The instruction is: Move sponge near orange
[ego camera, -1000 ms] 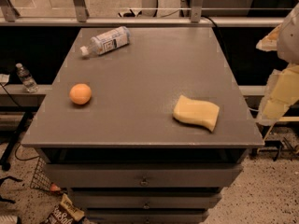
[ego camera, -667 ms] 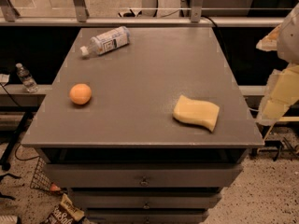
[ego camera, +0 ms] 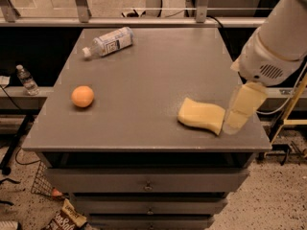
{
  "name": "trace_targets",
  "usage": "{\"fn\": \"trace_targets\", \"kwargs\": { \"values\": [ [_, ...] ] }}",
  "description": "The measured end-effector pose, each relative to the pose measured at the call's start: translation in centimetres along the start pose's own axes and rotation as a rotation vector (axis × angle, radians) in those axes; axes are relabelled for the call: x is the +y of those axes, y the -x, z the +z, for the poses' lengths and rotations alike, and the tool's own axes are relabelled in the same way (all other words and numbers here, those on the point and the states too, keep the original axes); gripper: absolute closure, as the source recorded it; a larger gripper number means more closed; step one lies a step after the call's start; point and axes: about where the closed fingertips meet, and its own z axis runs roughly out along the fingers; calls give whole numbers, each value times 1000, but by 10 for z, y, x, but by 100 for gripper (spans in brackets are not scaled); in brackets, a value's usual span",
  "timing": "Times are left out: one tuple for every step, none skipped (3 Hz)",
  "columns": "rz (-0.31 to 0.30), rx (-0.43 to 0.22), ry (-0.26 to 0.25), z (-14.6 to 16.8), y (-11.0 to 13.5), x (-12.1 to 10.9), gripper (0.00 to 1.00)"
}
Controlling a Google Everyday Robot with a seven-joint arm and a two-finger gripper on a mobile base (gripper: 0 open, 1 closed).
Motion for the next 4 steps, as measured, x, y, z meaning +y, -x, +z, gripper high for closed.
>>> {"fn": "trace_targets", "kwargs": {
  "values": [
    [32, 7, 42, 46, 11, 7, 0],
    [49, 20, 67, 76, 18, 13, 0],
    [54, 21, 87, 95, 23, 16, 16],
    [58, -2, 100, 102, 28, 13, 39]
  ]
}}
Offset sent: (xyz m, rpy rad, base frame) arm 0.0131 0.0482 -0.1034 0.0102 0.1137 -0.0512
